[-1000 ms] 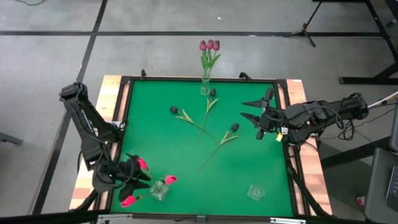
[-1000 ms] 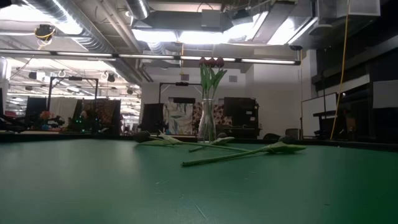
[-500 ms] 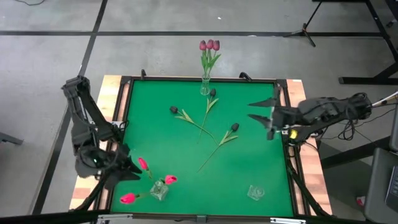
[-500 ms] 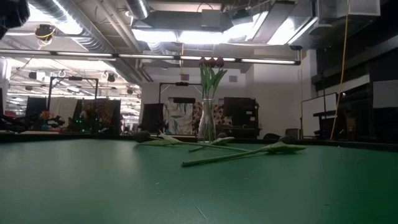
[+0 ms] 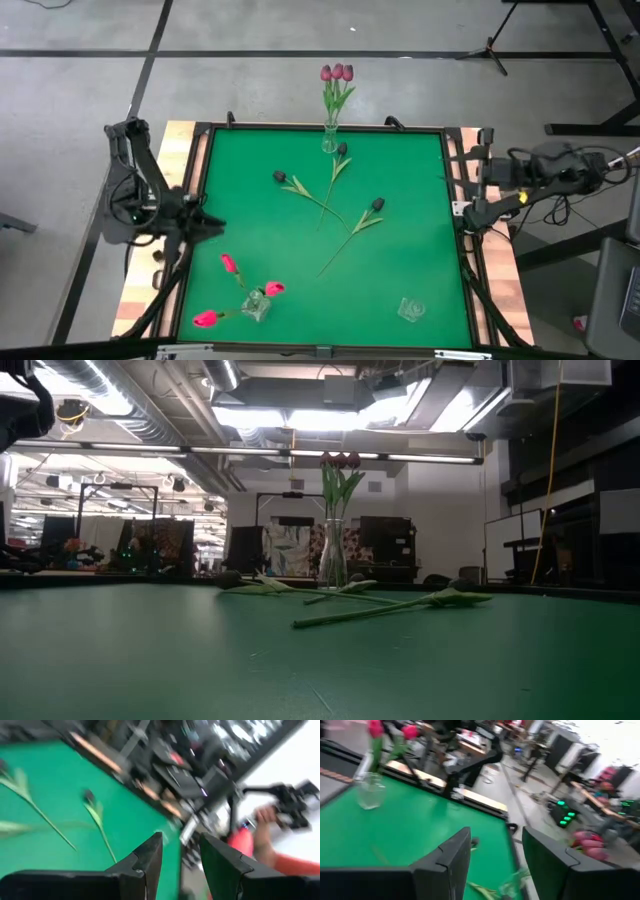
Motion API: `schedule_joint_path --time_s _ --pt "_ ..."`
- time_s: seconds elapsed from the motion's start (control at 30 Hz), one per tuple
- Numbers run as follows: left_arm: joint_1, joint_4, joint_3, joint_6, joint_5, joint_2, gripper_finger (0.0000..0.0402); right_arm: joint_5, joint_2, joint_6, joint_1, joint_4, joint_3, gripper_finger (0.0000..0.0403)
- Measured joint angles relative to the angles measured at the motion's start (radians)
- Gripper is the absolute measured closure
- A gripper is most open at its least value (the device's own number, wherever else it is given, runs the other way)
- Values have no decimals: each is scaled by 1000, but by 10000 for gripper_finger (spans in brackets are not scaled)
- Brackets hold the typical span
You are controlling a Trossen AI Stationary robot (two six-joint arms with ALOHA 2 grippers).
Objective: Sort flowers into vase by color
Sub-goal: Put the middle black tulip into the bottom right transparent vase
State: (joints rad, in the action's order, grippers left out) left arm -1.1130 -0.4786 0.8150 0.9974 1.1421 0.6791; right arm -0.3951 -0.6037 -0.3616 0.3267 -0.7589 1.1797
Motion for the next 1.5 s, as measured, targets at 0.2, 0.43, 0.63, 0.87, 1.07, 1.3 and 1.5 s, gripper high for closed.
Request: schedule_joint_path --time_s 0.2,0.43,0.63,0.87,1.07,1.3,1.5 --pt "43 50 0 -30 132 -6 275 150 90 36 0 -73 0 223" --pt "170 178 0 -90 65 24 275 183 236 70 0 -100 -39 223" --pt "319 298 0 -159 -44 49 276 181 385 99 0 -101 -120 223" --pt "505 486 0 -271 -170 83 276 241 516 145 0 -126 -181 223" --pt "622 595 0 -297 -226 148 276 312 591 159 0 -217 -194 223" --pt "713 742 0 -293 -263 238 276 364 598 174 0 -274 -179 223" --pt "751 837 0 -217 -261 272 276 371 598 166 0 -293 -181 223"
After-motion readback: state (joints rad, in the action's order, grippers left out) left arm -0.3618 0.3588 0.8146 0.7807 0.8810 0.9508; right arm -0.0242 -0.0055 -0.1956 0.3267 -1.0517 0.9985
